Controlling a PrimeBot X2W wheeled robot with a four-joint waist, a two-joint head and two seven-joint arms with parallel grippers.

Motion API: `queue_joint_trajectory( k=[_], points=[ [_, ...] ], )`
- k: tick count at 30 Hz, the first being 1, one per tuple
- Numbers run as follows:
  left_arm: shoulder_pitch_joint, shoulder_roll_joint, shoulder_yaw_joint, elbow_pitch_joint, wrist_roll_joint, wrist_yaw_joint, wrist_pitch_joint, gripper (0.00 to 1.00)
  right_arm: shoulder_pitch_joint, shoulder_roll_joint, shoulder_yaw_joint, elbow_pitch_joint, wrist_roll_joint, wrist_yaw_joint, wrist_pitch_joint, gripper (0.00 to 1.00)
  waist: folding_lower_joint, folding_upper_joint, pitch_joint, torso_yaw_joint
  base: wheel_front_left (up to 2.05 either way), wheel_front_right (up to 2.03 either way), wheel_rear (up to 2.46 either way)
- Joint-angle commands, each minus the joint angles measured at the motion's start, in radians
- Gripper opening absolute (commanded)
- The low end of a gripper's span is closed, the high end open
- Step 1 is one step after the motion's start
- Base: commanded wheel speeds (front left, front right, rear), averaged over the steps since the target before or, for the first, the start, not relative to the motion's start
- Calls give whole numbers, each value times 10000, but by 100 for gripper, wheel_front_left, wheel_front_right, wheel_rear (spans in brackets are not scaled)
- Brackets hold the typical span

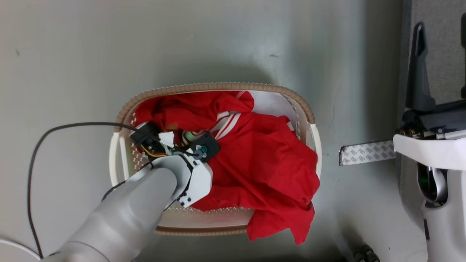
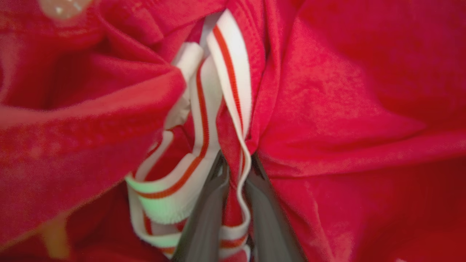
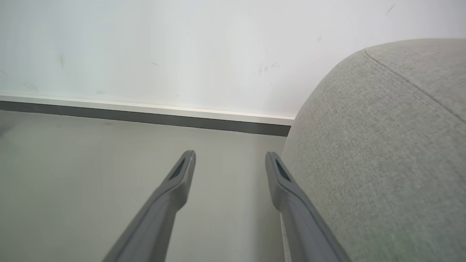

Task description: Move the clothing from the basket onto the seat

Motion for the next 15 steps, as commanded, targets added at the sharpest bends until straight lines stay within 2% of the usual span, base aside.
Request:
queue_joint_trajectory(
  k=[1,8,15],
  points=[
    [107,31,18,143,-205,-9,-104,0,207,-70,-120,94,16,-24,-27,100,-1,0,-235,32,0,0,0],
    [625,-151,460,329,-978,-51,-794,0,687,-55,-353,410,-18,-24,-27,100,-1,0,-1708,264,0,0,0],
    [1605,-402,718,262,-1737,-85,-1319,0,1727,-57,-764,713,-177,-24,-27,100,-1,0,-3628,744,0,0,0]
  ],
)
